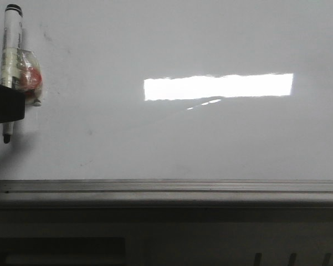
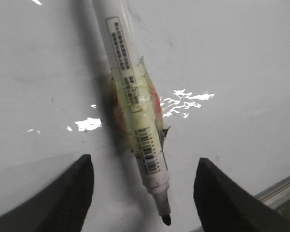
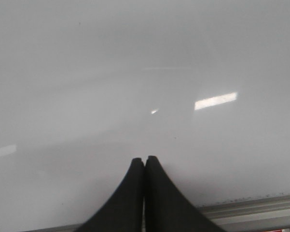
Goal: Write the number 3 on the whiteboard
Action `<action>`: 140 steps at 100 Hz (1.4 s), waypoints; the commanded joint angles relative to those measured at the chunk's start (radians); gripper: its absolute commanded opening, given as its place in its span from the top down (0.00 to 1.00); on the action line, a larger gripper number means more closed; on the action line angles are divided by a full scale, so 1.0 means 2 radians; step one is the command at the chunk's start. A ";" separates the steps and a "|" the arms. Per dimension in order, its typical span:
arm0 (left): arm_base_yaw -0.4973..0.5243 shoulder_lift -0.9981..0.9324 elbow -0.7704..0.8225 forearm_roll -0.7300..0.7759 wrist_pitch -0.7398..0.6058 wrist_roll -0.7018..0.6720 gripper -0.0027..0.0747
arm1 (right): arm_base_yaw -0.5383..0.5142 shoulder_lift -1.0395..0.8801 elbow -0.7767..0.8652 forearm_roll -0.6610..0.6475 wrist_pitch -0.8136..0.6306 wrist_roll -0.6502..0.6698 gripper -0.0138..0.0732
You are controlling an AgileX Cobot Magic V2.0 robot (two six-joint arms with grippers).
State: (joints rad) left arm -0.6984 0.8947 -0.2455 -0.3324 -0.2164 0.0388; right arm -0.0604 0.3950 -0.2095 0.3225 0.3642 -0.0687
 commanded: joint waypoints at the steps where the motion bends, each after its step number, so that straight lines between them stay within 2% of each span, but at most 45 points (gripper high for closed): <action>1: -0.003 0.009 -0.014 -0.003 -0.034 -0.006 0.41 | 0.000 0.007 -0.019 -0.002 -0.037 -0.001 0.92; 25: -0.003 0.028 -0.014 -0.003 -0.038 -0.019 0.41 | 0.000 0.007 -0.019 -0.002 -0.037 -0.001 0.92; 34: -0.003 0.028 -0.014 -0.003 -0.038 -0.019 0.45 | 0.000 0.007 -0.019 -0.002 -0.037 -0.001 0.92; 39: -0.003 0.028 -0.014 -0.003 -0.037 -0.019 0.52 | 0.000 0.007 -0.019 -0.002 -0.037 -0.001 0.92; 46: -0.003 0.028 -0.014 -0.003 -0.029 -0.019 0.68 | 0.000 0.007 -0.019 -0.002 -0.036 -0.001 0.92; 57: -0.003 0.028 -0.014 -0.003 -0.017 -0.019 0.99 | 0.000 0.007 -0.019 -0.002 -0.032 -0.001 0.92; 80: -0.003 0.028 -0.014 -0.001 -0.019 -0.019 0.99 | 0.020 0.007 -0.034 -0.002 -0.010 -0.002 0.92; 87: -0.003 0.023 -0.014 0.011 -0.019 -0.019 0.99 | 0.039 0.008 -0.047 -0.002 0.008 -0.030 0.92; 99: -0.003 0.007 -0.021 0.050 -0.015 -0.019 0.99 | 0.091 0.020 -0.085 0.006 0.034 -0.087 0.92; 122: -0.019 -0.006 -0.039 0.198 -0.014 -0.017 0.99 | 0.216 0.090 -0.167 0.018 0.059 -0.152 0.91; 132: -0.028 -0.006 -0.039 0.262 -0.016 -0.017 0.99 | 0.290 0.135 -0.192 0.018 0.056 -0.160 0.80; 140: -0.036 -0.006 -0.039 0.301 -0.019 -0.017 0.99 | 0.345 0.169 -0.211 0.018 0.035 -0.161 0.62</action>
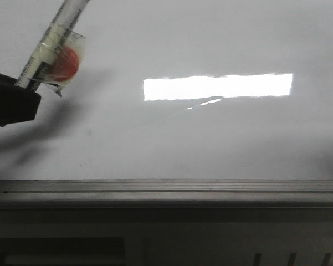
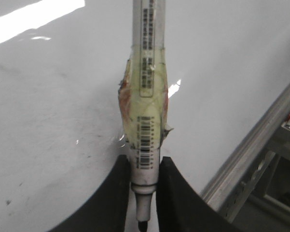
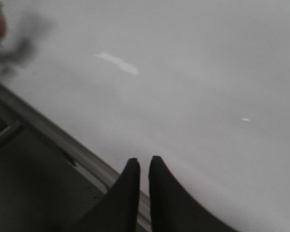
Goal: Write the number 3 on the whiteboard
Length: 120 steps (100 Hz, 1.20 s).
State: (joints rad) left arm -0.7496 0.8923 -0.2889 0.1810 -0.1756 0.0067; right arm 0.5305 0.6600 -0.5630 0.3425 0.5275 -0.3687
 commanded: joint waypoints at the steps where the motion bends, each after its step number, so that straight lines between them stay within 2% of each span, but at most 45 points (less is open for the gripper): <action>1: -0.011 -0.005 -0.017 0.048 -0.041 -0.001 0.99 | 0.059 0.042 -0.036 0.008 -0.049 -0.011 0.61; 9: -0.018 -0.005 -0.017 0.090 -0.057 -0.001 0.99 | 0.110 0.076 -0.053 0.008 -0.083 -0.013 0.46; 16: -0.022 -0.005 -0.017 0.126 -0.073 -0.001 0.99 | 0.143 0.102 -0.068 0.003 -0.098 -0.024 0.42; 26: -0.023 -0.005 -0.017 0.154 -0.085 -0.001 0.99 | 0.172 0.136 -0.086 0.000 -0.114 -0.026 0.42; 49: -0.023 -0.005 -0.007 0.202 -0.103 -0.001 0.99 | 0.202 0.190 -0.127 -0.001 -0.121 -0.026 0.42; 63: -0.023 -0.005 -0.003 0.206 -0.103 -0.001 0.99 | 0.224 0.211 -0.146 -0.001 -0.119 -0.026 0.42; 120: -0.023 -0.005 0.000 0.207 -0.098 -0.001 0.99 | 0.227 0.225 -0.156 -0.001 -0.127 -0.026 0.43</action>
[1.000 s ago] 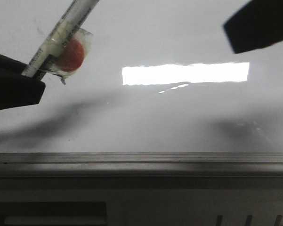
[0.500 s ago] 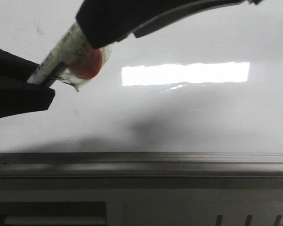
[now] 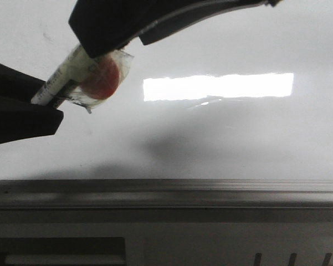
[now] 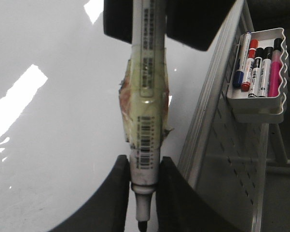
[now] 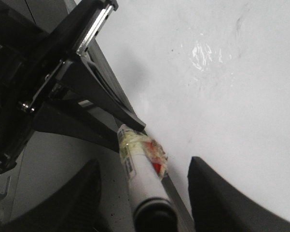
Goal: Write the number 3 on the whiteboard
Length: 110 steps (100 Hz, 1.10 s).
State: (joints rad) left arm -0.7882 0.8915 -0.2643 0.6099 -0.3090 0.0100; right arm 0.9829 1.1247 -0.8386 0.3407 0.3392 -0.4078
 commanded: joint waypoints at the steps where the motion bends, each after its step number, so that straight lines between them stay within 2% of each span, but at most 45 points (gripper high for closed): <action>1: -0.004 -0.004 -0.013 -0.007 -0.032 -0.002 0.99 | 0.001 -0.007 -0.018 0.000 -0.033 -0.006 0.43; 9: -0.004 -0.004 -0.013 -0.007 -0.032 -0.002 0.99 | 0.001 -0.007 -0.018 0.000 -0.036 -0.006 0.52; 14: -0.004 -0.004 -0.013 -0.006 -0.032 -0.002 0.99 | 0.001 -0.007 -0.018 0.000 -0.038 -0.006 0.65; 15: -0.004 -0.004 -0.013 -0.006 -0.032 -0.002 0.99 | 0.001 -0.007 -0.018 0.000 -0.038 -0.006 0.72; 22: -0.004 -0.004 -0.013 0.005 -0.032 -0.002 0.99 | 0.001 -0.007 -0.018 0.000 -0.043 -0.006 0.92; 47: -0.004 -0.003 -0.013 0.013 -0.032 -0.002 0.96 | 0.001 -0.007 -0.018 0.000 -0.046 -0.006 0.91; 61: -0.002 -0.007 -0.013 -0.003 -0.032 -0.002 0.77 | 0.001 -0.007 -0.018 0.000 -0.046 -0.006 0.92; 72: -0.002 -0.022 -0.013 -0.055 -0.031 -0.002 0.58 | -0.001 -0.009 -0.024 -0.001 -0.044 -0.006 0.92; 79: -0.002 -0.037 -0.013 -0.089 -0.023 -0.002 0.52 | -0.009 -0.012 -0.039 -0.008 -0.025 -0.006 0.92; 90: -0.002 -0.061 -0.013 -0.110 -0.006 -0.001 0.51 | -0.036 -0.012 -0.076 -0.026 0.023 -0.006 0.92; 110: 0.015 -0.079 -0.013 -0.154 0.005 0.000 0.52 | -0.082 -0.011 -0.122 -0.033 0.054 -0.006 0.92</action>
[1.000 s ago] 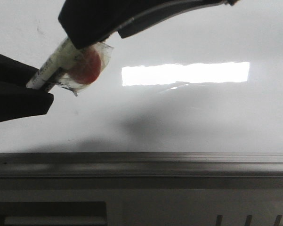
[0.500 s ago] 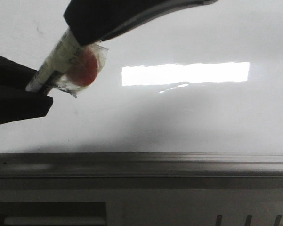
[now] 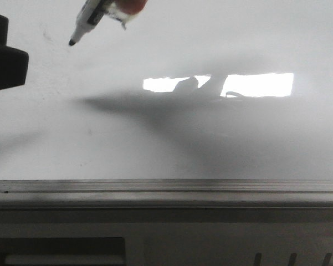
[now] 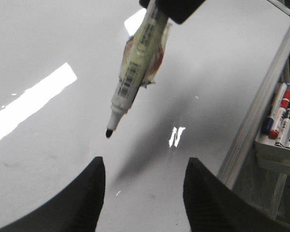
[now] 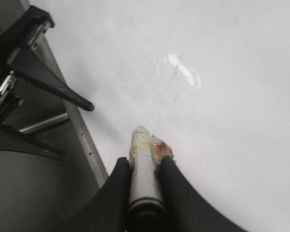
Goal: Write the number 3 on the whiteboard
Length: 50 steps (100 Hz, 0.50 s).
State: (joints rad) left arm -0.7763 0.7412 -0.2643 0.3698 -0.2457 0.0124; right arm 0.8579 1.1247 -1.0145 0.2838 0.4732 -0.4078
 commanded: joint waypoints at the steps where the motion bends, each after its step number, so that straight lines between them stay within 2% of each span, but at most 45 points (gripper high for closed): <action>1: 0.009 -0.004 -0.013 -0.036 -0.028 -0.001 0.52 | -0.023 -0.011 -0.036 -0.004 -0.011 -0.006 0.92; 21: 0.034 -0.004 -0.013 -0.065 -0.036 -0.001 0.52 | -0.055 0.009 -0.079 -0.004 0.049 -0.006 0.92; 50: 0.036 -0.004 -0.013 -0.066 -0.060 -0.001 0.52 | -0.056 0.052 -0.113 -0.006 0.060 -0.006 0.92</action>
State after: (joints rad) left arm -0.7051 0.7375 -0.2643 0.2565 -0.2774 0.0124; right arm 0.7531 1.2241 -1.1945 0.2718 0.6408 -0.4078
